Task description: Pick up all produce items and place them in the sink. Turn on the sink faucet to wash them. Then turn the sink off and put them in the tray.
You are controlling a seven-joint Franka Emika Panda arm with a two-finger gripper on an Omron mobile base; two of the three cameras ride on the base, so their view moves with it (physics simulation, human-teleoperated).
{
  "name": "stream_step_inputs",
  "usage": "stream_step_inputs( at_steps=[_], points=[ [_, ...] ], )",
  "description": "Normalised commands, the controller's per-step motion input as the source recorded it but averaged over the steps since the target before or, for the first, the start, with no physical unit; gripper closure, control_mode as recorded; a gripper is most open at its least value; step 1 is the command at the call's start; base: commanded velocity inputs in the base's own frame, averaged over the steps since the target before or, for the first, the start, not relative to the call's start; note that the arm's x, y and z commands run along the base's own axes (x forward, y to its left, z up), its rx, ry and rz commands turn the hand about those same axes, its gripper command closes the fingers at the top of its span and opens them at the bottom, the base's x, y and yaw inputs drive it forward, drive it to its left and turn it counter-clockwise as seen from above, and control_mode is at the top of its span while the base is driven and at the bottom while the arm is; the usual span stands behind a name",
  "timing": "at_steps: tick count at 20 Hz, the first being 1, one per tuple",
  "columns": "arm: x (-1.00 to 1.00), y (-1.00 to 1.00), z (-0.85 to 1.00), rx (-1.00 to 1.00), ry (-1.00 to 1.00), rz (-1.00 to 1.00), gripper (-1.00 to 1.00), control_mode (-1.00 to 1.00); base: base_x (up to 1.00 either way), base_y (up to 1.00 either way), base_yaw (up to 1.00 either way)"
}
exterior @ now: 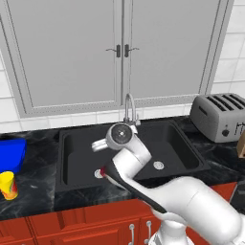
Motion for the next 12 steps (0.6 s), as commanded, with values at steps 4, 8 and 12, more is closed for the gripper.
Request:
stream_step_inputs(
  at_steps=[4, 8, 12],
  points=[
    [-0.39, -0.28, 0.06, 0.03, 0.0, 0.12, -1.0, -1.0, 0.0, 0.0, 0.0],
    [-0.33, -0.4, 0.02, 0.03, 0.0, 0.09, -1.0, -1.0, 0.0, 0.0, 0.0],
    [-0.27, -0.58, 0.01, 0.02, 0.0, 0.02, -1.0, -1.0, 0.0, 0.0, 0.0]
  ],
)
